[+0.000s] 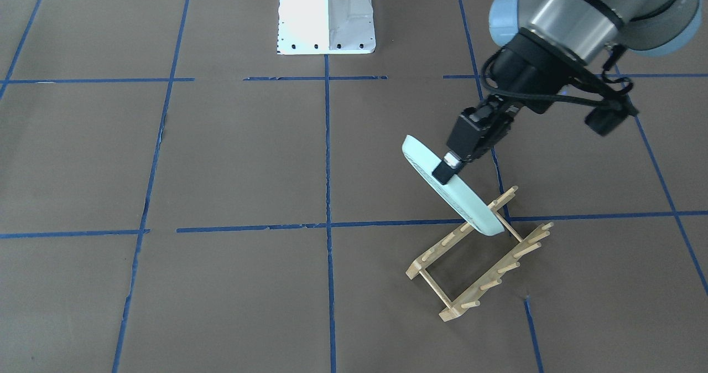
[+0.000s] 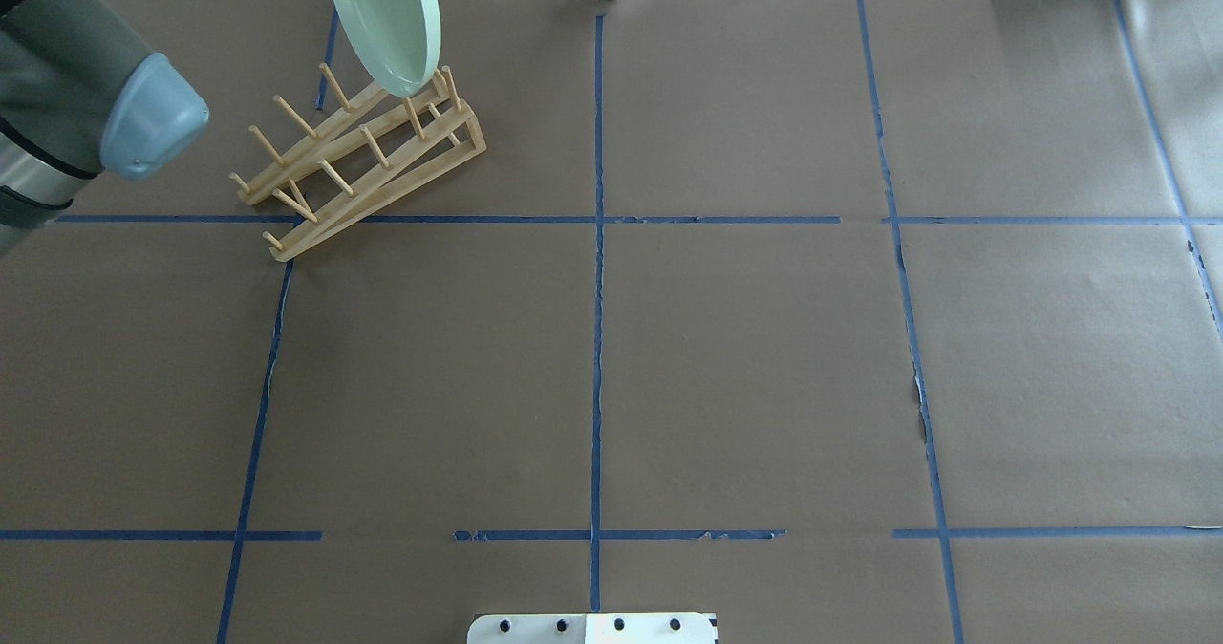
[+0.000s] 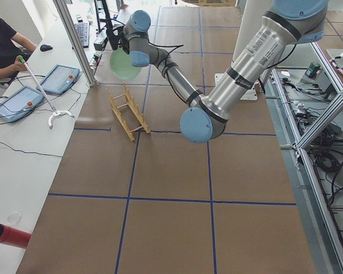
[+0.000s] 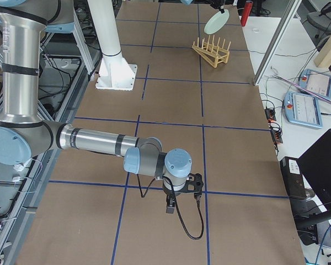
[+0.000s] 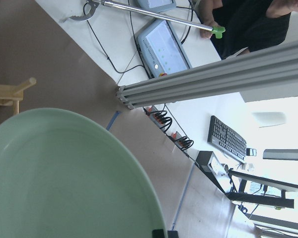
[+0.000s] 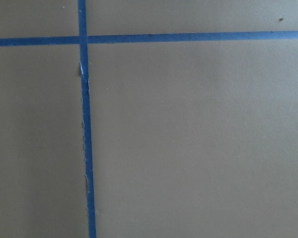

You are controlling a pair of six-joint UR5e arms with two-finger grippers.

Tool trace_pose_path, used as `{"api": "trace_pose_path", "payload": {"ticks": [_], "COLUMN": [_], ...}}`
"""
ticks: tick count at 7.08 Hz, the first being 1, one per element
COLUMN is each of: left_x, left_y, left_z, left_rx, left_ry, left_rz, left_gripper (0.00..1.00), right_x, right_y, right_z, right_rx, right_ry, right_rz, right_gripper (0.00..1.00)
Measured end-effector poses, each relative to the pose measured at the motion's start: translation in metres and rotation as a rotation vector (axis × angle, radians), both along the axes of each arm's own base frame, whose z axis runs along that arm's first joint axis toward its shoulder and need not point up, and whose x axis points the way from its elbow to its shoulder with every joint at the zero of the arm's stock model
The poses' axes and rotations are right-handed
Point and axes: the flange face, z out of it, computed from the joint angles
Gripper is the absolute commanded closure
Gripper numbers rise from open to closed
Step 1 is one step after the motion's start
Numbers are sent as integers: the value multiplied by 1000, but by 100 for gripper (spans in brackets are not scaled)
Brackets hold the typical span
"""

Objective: Place plate on rack
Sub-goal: 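Lift the plate with the left gripper and tilt it upright, then lower the upright plate into the slots of the wooden rack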

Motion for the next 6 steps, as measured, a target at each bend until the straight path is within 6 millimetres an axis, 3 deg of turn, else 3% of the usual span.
{"api": "trace_pose_path", "payload": {"ticks": [1,3,6], "left_x": [-8,-6,3], "left_y": [-11,-32,-47], "left_z": [25,64,78], "left_rx": [42,84,105], "left_ry": [39,90,115], "left_rz": [-52,-122,-172], "left_gripper": [100,100,100], "right_x": [0,0,0], "right_y": [0,0,0], "right_z": [0,0,0], "right_rx": [0,1,0], "right_ry": [0,0,0], "right_rz": [0,0,0], "right_gripper": [0,0,0]}}
